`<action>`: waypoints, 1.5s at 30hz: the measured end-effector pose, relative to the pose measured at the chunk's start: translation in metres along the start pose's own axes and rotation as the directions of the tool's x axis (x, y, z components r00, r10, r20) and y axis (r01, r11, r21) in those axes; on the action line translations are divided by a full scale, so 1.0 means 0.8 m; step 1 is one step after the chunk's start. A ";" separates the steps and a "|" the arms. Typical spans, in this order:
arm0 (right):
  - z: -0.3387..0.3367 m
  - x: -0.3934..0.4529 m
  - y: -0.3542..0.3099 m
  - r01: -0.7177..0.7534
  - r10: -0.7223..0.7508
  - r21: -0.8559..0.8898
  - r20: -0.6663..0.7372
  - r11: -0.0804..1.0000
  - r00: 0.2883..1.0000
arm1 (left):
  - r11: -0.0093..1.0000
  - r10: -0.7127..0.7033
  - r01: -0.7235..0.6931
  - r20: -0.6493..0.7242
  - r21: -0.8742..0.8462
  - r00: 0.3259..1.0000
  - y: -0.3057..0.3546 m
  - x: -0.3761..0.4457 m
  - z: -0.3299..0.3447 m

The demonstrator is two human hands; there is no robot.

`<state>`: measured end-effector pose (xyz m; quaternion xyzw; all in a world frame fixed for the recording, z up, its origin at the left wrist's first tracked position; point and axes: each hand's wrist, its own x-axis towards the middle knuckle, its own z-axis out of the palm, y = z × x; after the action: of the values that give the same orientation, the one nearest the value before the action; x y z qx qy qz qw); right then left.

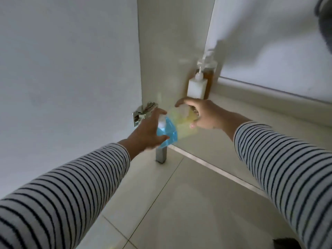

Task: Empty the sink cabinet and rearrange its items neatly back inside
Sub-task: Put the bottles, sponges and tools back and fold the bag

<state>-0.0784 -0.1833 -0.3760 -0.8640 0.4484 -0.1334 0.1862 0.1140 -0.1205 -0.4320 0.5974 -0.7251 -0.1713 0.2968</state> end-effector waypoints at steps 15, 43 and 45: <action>0.070 -0.003 0.089 -0.112 0.222 0.336 -0.307 0.935 0.926 | 0.987 0.096 -0.113 -0.141 -0.114 0.985 -0.011 0.045 0.075; 0.083 0.182 0.153 -0.097 0.449 0.575 -0.512 0.813 0.732 | 0.964 -0.027 0.102 -0.287 0.247 0.957 -0.033 0.217 0.109; 0.083 0.189 0.155 -0.104 0.443 0.560 -0.514 0.822 0.734 | 0.963 -0.037 0.110 -0.285 0.245 0.958 -0.037 0.222 0.109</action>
<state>-0.0571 -0.3602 -0.4807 -0.6130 0.5608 -0.4918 0.2604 0.0613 -0.3088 -0.4765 0.6756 -0.6695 -0.0012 0.3087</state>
